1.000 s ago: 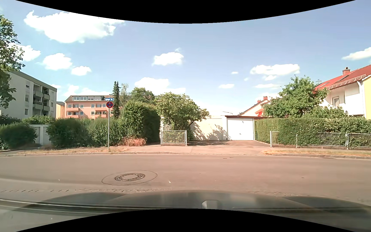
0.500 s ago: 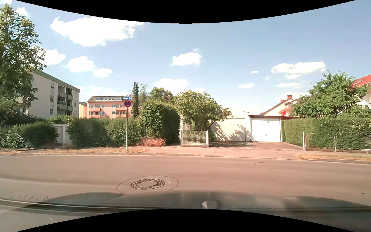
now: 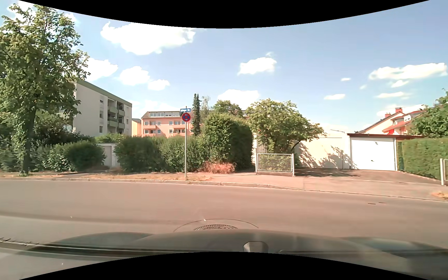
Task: Follow the waypoints while adhering to traffic rules and regulations
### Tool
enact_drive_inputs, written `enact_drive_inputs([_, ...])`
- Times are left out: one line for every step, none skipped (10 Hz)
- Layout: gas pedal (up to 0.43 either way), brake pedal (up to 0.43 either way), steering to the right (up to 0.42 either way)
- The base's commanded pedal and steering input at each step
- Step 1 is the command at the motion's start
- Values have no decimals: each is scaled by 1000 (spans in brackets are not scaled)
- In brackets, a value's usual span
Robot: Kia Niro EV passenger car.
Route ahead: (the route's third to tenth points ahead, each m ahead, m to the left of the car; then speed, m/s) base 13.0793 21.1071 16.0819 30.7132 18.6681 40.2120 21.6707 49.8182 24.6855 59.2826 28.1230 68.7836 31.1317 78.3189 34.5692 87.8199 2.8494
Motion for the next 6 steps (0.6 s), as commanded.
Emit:
enact_drive_inputs([209, 6, -523])
enact_drive_inputs([209, 6, -522])
enact_drive_inputs([209, 6, -522])
enact_drive_inputs([240, 6, -522])
enact_drive_inputs([240, 6, -522])
enact_drive_inputs([240, 6, -515])
